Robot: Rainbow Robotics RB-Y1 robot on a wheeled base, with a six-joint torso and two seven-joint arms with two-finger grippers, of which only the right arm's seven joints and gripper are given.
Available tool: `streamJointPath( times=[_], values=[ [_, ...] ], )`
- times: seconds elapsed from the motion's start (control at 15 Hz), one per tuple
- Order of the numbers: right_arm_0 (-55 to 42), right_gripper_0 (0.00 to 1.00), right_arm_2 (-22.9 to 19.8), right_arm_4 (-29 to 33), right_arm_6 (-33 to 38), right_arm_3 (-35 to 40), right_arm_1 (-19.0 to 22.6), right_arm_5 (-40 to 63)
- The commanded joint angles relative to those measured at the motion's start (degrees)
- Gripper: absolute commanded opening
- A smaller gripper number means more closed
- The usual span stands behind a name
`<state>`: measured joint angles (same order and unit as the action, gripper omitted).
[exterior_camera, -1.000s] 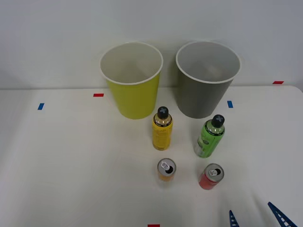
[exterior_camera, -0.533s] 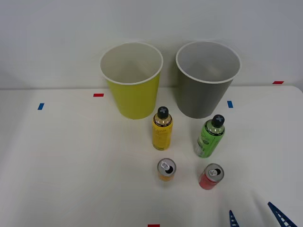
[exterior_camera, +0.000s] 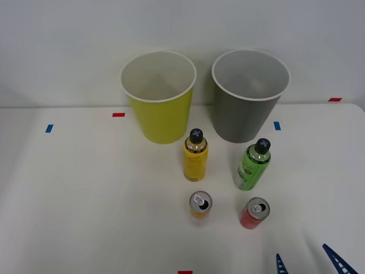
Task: Put cans in the gray bin, plastic bottles in the light green bin
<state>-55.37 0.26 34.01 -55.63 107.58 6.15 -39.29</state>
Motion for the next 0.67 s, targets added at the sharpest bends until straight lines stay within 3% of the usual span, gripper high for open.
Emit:
streamJointPath(
  times=[0.07, 0.67],
  values=[
    [0.0, 1.0, 0.0, 0.0, 0.0, 0.0, 0.0, 0.0],
    [0.0, 1.0, 0.0, 0.0, 0.0, 0.0, 0.0, 0.0]
  ],
)
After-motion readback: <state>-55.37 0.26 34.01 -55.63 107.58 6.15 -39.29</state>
